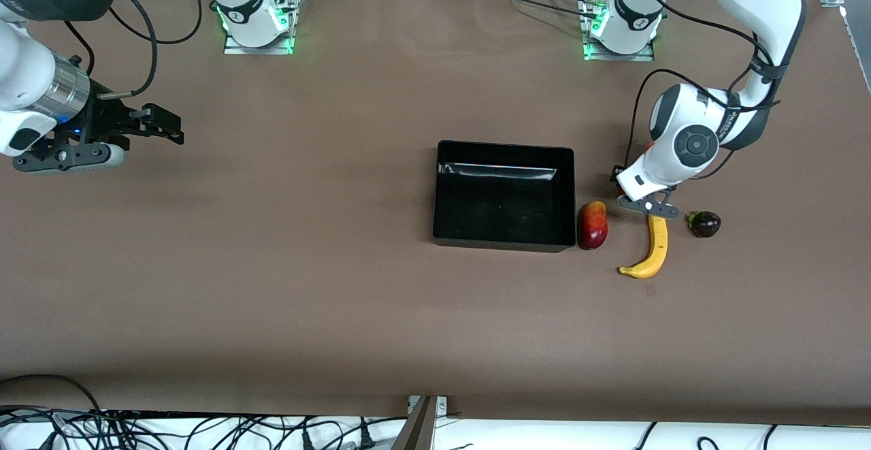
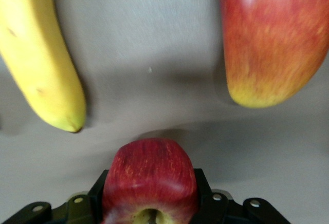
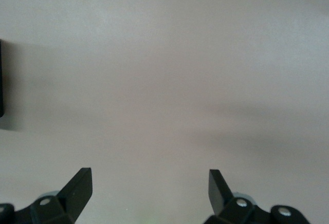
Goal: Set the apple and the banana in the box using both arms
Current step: 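Grasp the red apple with the left gripper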
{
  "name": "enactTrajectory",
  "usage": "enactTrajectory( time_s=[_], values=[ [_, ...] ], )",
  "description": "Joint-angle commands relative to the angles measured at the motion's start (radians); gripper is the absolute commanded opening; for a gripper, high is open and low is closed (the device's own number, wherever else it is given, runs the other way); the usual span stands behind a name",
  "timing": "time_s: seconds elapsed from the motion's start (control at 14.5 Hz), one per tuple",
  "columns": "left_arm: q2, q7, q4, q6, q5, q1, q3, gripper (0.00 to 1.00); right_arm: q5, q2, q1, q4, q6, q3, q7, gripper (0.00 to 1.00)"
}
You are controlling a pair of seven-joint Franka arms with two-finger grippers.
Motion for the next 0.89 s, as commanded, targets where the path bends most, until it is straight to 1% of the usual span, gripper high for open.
enactTrajectory(
  time_s=[0.0, 0.07, 0.14, 0.28, 0.34, 0.41, 0.48, 0.55, 0.83],
  values=[
    [-0.028, -0.013, 0.186, -0.25, 0.012, -0.004, -0.055, 0.01, -0.031, -0.045, -0.054, -0.022, -0.001, 0.062, 0.006, 1.0],
    [-0.016, -0.039, 0.267, -0.34, 0.008, -0.006, -0.076, 0.01, -0.046, -0.048, -0.051, -0.021, -0.001, 0.065, 0.006, 1.0],
    [-0.005, -0.076, 0.338, -0.402, 0.003, -0.015, -0.102, 0.01, -0.053, -0.048, -0.05, -0.016, 0.001, 0.067, 0.006, 1.0],
    [0.029, -0.23, 0.441, -0.442, -0.021, -0.053, -0.149, 0.01, -0.053, -0.046, -0.048, -0.008, 0.002, 0.067, 0.004, 1.0],
    [0.039, -0.331, 0.458, -0.441, -0.049, -0.085, -0.162, 0.01, -0.053, -0.048, -0.048, -0.007, 0.006, 0.067, 0.006, 1.0],
    [0.055, -0.411, 0.46, -0.432, -0.061, -0.127, -0.164, 0.03, -0.051, -0.046, -0.048, 0.001, 0.007, 0.067, 0.004, 1.0],
    [0.085, -0.482, 0.458, -0.397, -0.061, -0.166, -0.164, 0.03, -0.051, -0.045, -0.048, 0.024, 0.001, 0.067, 0.001, 1.0],
    [0.099, -0.54, 0.442, -0.348, -0.061, -0.184, -0.163, 0.03, -0.048, -0.04, -0.046, 0.035, 0.001, 0.067, -0.002, 1.0],
    [0.121, -0.572, 0.351, -0.254, -0.074, -0.187, -0.175, 0.02, -0.066, -0.025, -0.049, 0.041, 0.015, 0.062, -0.001, 1.0]
  ],
)
